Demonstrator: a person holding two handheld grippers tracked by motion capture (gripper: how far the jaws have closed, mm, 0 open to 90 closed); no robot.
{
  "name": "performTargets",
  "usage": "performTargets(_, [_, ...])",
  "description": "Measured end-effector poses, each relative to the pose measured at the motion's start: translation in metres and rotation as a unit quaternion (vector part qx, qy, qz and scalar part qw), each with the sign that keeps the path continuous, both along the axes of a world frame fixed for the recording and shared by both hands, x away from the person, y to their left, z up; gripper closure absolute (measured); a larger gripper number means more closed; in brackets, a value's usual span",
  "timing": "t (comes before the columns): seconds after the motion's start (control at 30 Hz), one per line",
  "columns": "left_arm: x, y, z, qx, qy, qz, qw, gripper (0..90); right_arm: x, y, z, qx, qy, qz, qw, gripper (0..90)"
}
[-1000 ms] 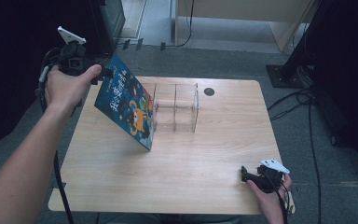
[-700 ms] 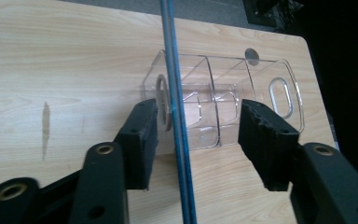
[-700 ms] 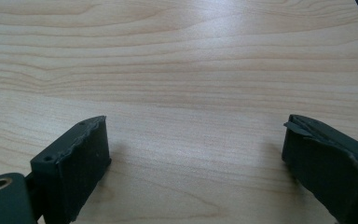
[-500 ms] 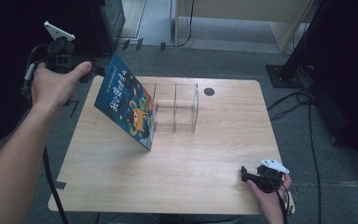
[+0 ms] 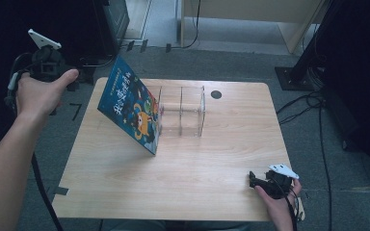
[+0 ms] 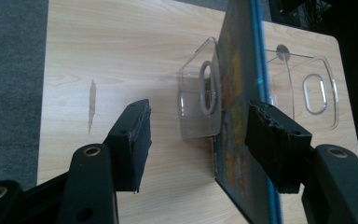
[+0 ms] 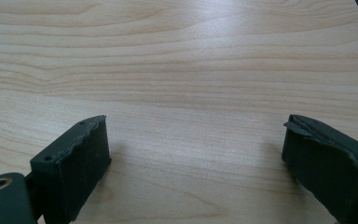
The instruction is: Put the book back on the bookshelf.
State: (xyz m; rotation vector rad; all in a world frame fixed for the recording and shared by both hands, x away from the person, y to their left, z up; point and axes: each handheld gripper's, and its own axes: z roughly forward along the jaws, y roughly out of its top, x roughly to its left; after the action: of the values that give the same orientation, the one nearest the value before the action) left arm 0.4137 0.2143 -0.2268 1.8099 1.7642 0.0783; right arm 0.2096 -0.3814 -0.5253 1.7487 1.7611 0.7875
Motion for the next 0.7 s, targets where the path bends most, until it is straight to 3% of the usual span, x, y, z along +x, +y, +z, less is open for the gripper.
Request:
performTargets(0.27, [0.0,0.007,-0.019,0.011,0.019,0.004,0.9997,42.0,0.0,0.0,0.0,0.0,0.0,0.0,1.0,6.9])
performTargets(0.7, [0.0,0.013,-0.06,0.042,0.046,0.013,0.9979,27.9,0.0,0.0,0.0,0.0,0.0,0.0,1.0,6.9])
